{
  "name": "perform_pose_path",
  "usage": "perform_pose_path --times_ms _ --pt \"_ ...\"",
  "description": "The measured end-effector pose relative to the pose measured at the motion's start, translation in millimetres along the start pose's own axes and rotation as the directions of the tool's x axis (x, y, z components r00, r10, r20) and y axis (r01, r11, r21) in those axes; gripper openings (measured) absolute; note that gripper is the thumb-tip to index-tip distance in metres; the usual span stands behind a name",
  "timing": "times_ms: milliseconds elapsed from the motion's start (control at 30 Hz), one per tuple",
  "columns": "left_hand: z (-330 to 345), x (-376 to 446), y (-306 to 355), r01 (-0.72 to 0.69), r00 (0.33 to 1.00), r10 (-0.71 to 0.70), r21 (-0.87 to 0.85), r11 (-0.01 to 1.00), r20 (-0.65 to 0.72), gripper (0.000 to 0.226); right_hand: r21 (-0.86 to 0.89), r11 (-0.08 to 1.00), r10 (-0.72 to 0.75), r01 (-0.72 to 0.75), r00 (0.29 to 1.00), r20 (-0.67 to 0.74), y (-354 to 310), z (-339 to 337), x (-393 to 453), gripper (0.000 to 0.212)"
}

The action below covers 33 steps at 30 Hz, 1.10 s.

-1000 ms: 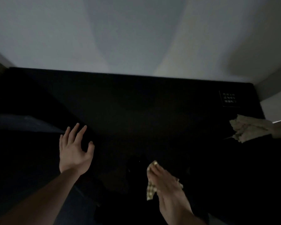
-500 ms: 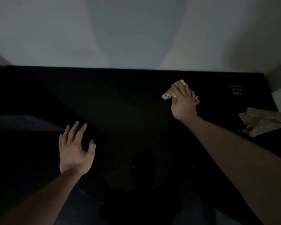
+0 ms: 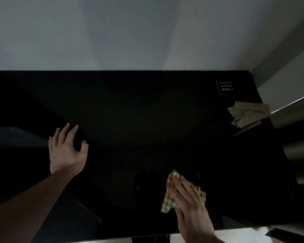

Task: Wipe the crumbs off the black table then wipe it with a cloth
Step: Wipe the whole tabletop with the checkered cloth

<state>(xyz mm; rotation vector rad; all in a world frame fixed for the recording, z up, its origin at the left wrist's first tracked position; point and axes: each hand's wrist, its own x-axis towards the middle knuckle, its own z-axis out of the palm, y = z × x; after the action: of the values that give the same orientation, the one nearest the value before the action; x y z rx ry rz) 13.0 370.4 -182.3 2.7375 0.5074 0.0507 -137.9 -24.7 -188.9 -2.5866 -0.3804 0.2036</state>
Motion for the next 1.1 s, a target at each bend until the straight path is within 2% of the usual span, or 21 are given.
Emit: perform_pose_path --times_ms 100,167,267,333,467,567,633,733,900,1100 --pt "-1 -2 1 -0.003 1.000 0.003 0.024 1.000 0.023 0.067 0.044 0.999 -0.012 0.013 1.000 -0.020 1 3 -29 0.063" --pt "-1 -2 1 -0.007 1.000 0.006 0.054 0.999 0.030 0.067 0.088 0.996 0.030 -0.025 0.998 -0.047 2 -6 -24 0.064" --pt "0 -1 2 -0.017 0.998 0.010 0.114 0.993 0.058 0.065 0.166 0.982 0.103 -0.088 0.991 -0.085 15 -35 16 0.076" --pt "1 -1 3 -0.011 0.997 -0.002 0.157 0.988 0.082 0.063 0.187 0.977 0.131 -0.099 0.978 -0.163 37 -55 65 0.082" --pt "-1 -4 17 -0.063 0.994 0.045 0.192 0.979 0.097 0.062 0.073 0.970 0.241 -0.230 0.927 -0.288 86 -92 171 0.070" --pt "3 -20 53 -0.178 0.983 0.171 0.108 0.978 0.073 0.066 0.002 0.947 0.311 -0.322 0.912 -0.267 117 -107 221 0.063" --pt "11 -35 89 -0.267 0.960 0.262 0.040 0.963 0.104 0.069 -0.087 0.942 0.300 -0.325 0.929 -0.218 130 -104 232 0.061" --pt "29 -57 143 -0.364 0.909 0.361 -0.027 0.931 0.206 0.070 -0.156 0.939 0.272 -0.307 0.938 -0.214 135 -89 213 0.061" --pt "50 -86 209 -0.400 0.846 0.417 -0.121 0.908 0.331 0.075 -0.105 0.969 0.204 -0.225 0.961 -0.185 135 -79 117 0.067" --pt "70 -110 230 -0.468 0.771 0.400 0.016 0.884 0.495 0.100 -0.030 0.977 0.204 -0.213 0.962 -0.184 122 -70 -58 0.066"
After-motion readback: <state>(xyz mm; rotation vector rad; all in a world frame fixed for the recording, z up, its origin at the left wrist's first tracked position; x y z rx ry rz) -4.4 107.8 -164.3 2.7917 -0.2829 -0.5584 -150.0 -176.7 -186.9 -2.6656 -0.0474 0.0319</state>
